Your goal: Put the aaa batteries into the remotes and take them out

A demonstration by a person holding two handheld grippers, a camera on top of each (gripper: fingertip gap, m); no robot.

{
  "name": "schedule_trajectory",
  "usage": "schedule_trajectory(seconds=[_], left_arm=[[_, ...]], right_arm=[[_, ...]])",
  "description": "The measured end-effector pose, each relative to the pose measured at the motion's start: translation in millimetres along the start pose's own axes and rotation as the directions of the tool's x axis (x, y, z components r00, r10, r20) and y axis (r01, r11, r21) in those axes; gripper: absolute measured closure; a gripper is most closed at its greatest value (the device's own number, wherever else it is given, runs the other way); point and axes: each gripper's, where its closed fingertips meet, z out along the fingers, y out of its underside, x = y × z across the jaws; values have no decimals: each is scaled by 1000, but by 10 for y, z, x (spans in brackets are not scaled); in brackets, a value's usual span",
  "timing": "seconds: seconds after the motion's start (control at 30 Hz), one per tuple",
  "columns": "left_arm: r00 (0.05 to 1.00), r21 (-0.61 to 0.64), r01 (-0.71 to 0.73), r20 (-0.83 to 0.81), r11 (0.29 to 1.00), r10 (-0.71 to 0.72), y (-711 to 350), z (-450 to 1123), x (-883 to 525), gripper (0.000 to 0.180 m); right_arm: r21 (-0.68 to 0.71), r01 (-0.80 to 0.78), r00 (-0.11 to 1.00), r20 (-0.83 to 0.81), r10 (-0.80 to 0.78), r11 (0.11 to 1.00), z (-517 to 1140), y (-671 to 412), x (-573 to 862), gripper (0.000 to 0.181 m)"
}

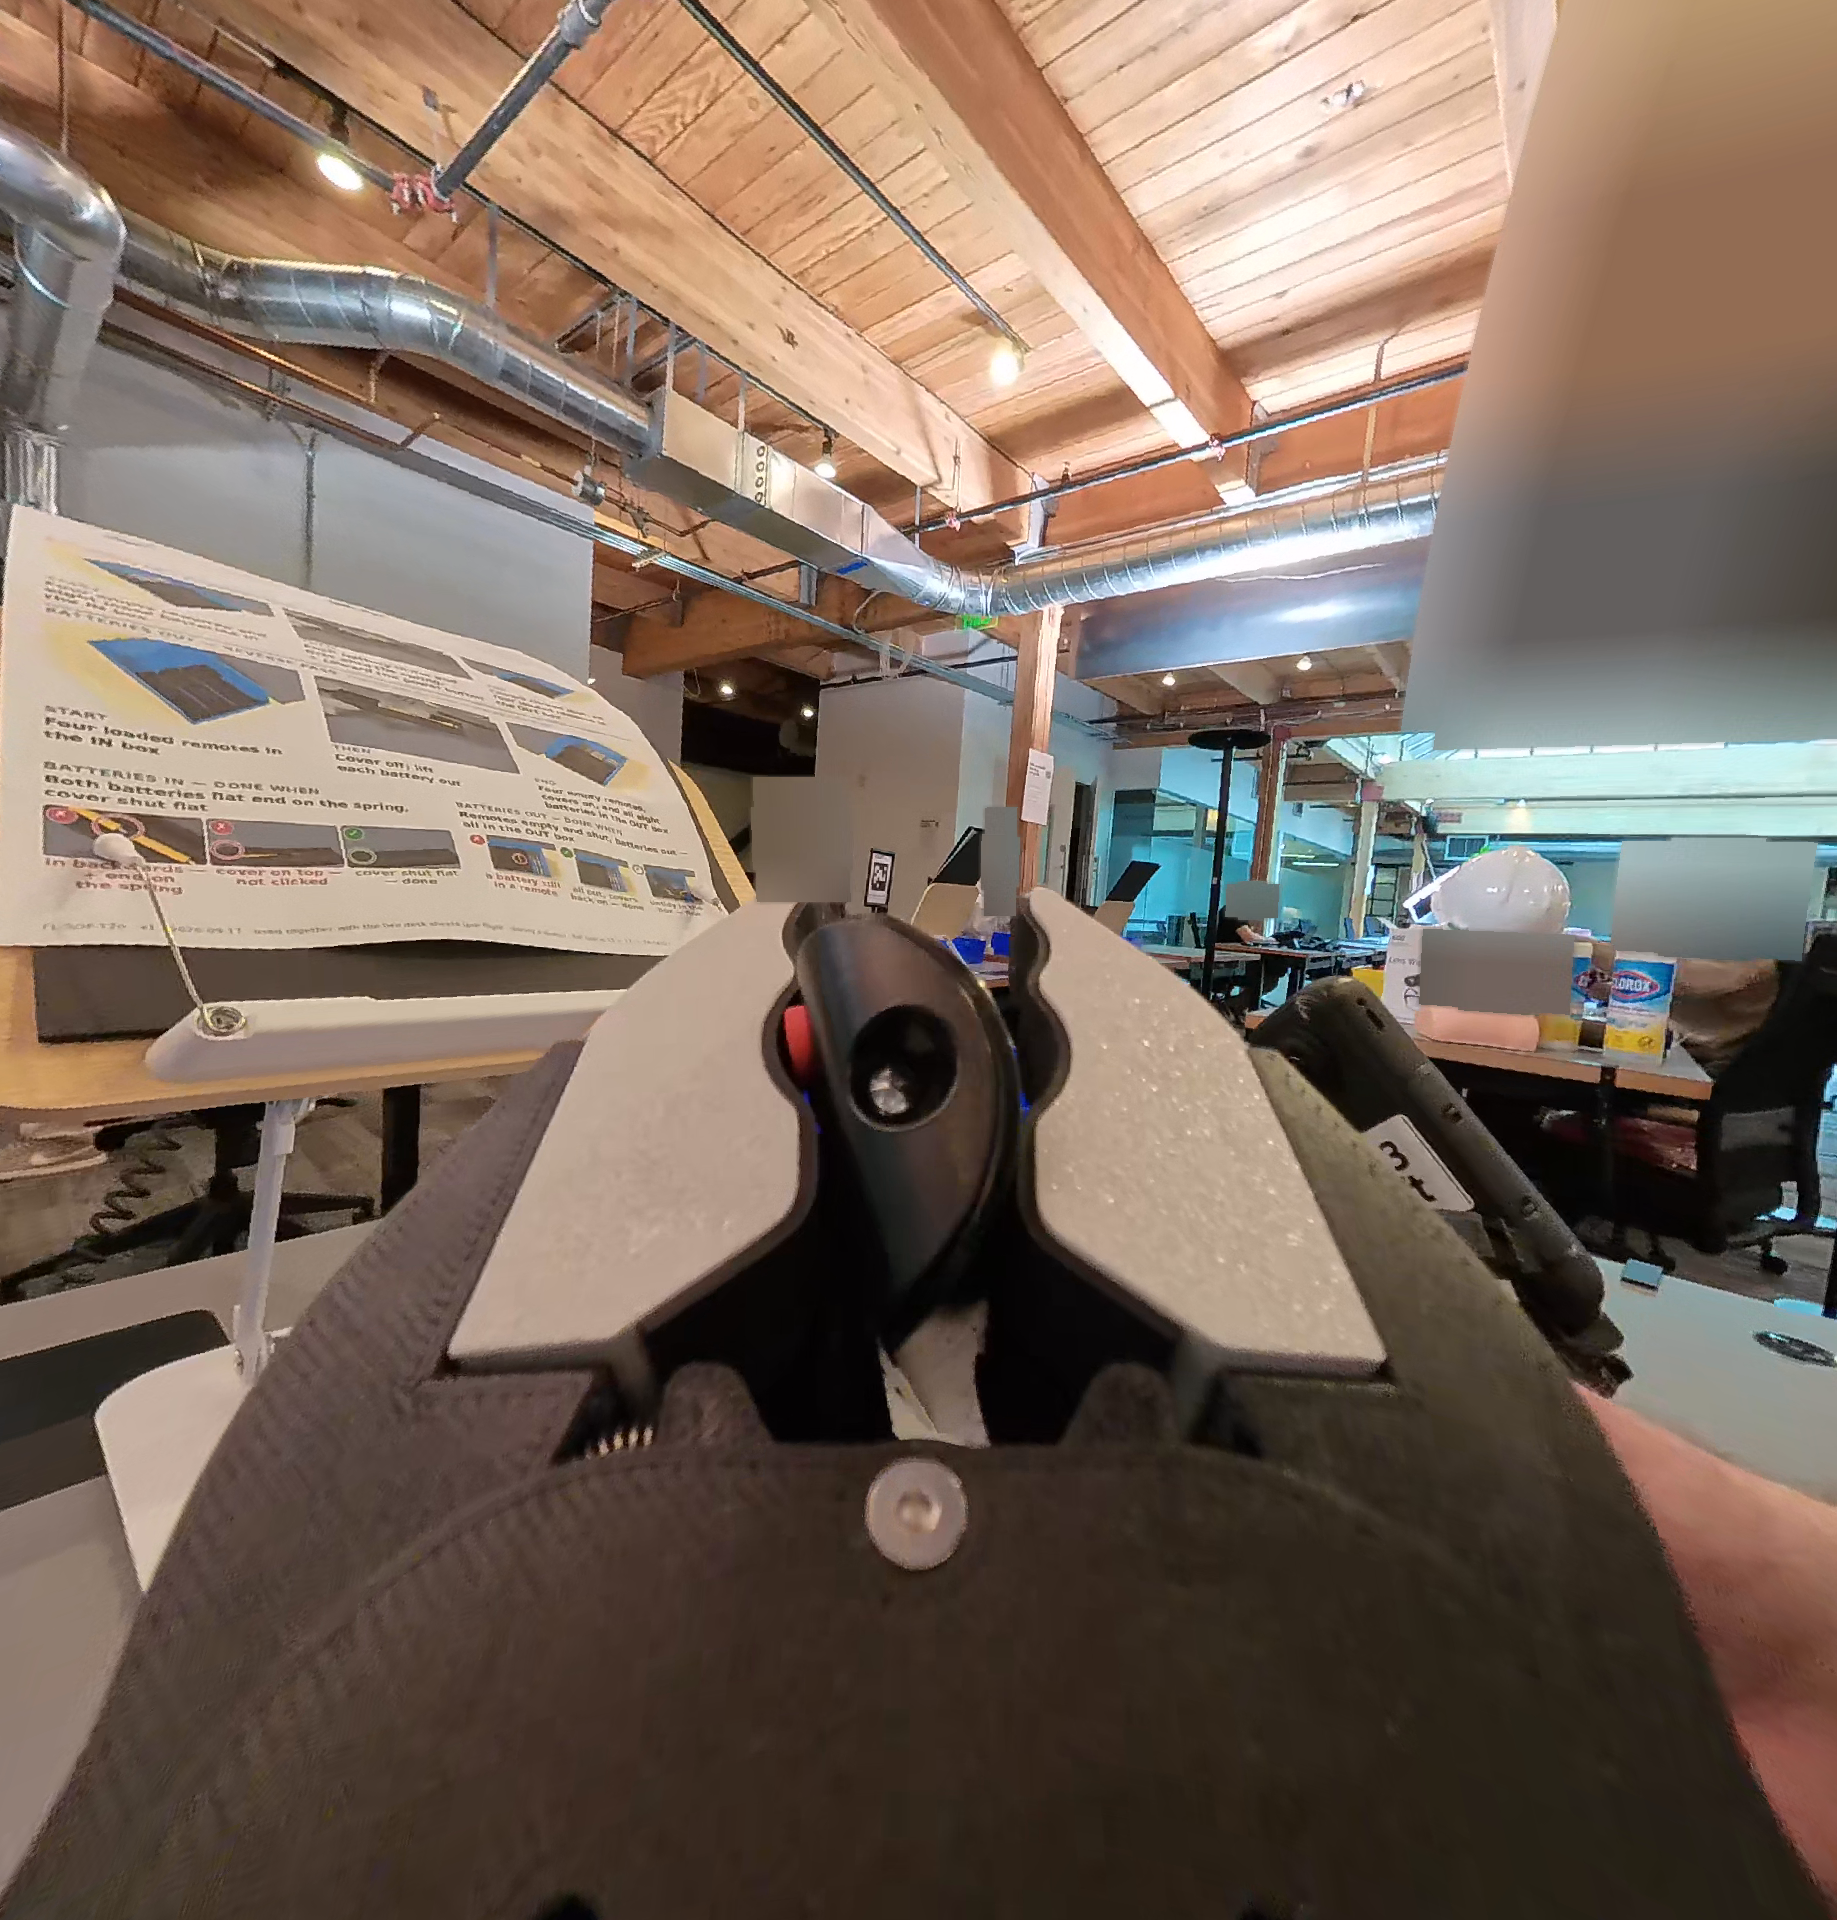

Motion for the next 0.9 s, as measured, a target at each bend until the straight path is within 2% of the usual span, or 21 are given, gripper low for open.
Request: schedule_trajectory(seconds=[0.63, 0.67, 0.73, 0.77, 0.83, 0.9], left_arm=[[1000, -6, 2, 4, 1000, -2, 32, 25, 91, 144], [1000, -1, 13, 10, 1000, -13, 22, 17, 72, 144], [1000, 2, -27, -1, 1000, 27, -12, 14, 117, 143], [998, 2, -63, -1, 998, 64, -20, 27, 173, 143], [994, -2, -105, 11, 994, 105, -29, 39, 193, 143], [998, -2, -58, 32, 998, 58, -24, 10, 53, 143]], right_arm=[[18, -20, 999, 38, 19, 1000, -6, 5, 48, 128], [22, -15, 999, 36, 14, 1000, -10, 2, 57, 133], [40, 27, 999, -23, -27, 999, -48, -15, 156, 161], [34, 42, 999, -35, -41, 999, -39, -7, 173, 165], [19, 47, 999, -26, -46, 999, -2, 10, 144, 160], [4, 68, 997, 30, -68, 998, 35, 25, 21, 132]])
